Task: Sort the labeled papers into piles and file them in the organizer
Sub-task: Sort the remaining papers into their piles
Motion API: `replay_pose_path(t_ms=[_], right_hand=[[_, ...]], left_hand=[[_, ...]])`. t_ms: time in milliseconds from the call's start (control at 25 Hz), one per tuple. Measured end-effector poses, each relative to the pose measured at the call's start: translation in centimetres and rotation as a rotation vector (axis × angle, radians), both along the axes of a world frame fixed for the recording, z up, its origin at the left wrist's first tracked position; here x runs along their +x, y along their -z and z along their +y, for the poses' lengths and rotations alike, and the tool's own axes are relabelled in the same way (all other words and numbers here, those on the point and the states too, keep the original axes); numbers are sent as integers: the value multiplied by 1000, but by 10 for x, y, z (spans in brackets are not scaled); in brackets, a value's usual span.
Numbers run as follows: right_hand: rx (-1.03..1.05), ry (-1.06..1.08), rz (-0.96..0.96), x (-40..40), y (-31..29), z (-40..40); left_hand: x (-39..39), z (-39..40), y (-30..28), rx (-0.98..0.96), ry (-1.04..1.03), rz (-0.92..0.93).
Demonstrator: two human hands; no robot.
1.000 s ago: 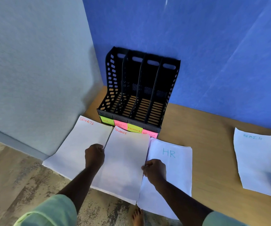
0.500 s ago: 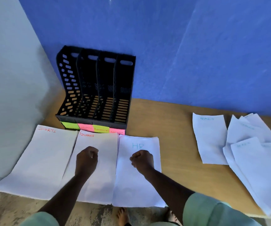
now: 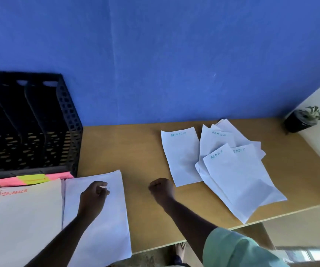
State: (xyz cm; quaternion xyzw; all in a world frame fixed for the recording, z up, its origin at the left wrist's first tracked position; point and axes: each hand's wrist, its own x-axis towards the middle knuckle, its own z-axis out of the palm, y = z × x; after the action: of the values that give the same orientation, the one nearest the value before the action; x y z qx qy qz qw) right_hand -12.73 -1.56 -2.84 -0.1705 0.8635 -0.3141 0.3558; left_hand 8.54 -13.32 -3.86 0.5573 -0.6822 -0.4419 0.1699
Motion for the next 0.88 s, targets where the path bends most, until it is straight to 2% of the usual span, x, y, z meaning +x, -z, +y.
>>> replay_pose_path(t_ms=[160,280,400,520,560,720,880], right_hand=[[-6,9,16,-77,6,37],[38,-37,124,-135,12,63],[-20,-81,342,-183,14,95],[37,-320,652,-225,25,137],[102,-402,671,-236,30,151],[358,-597,534,-269,55,193],[378,-593,515,-286,62,193]], left_hand=[[-79,27,3,58,-5,14],[-143,48,10,110,18,22],[-193,65,21,140,18,-17],[-241,89,32,132,-20,-69],[-255,97,33,121,-45,-76],[-297,119,33,121,-105,-108],[-313,122,34,179,-154,-131]])
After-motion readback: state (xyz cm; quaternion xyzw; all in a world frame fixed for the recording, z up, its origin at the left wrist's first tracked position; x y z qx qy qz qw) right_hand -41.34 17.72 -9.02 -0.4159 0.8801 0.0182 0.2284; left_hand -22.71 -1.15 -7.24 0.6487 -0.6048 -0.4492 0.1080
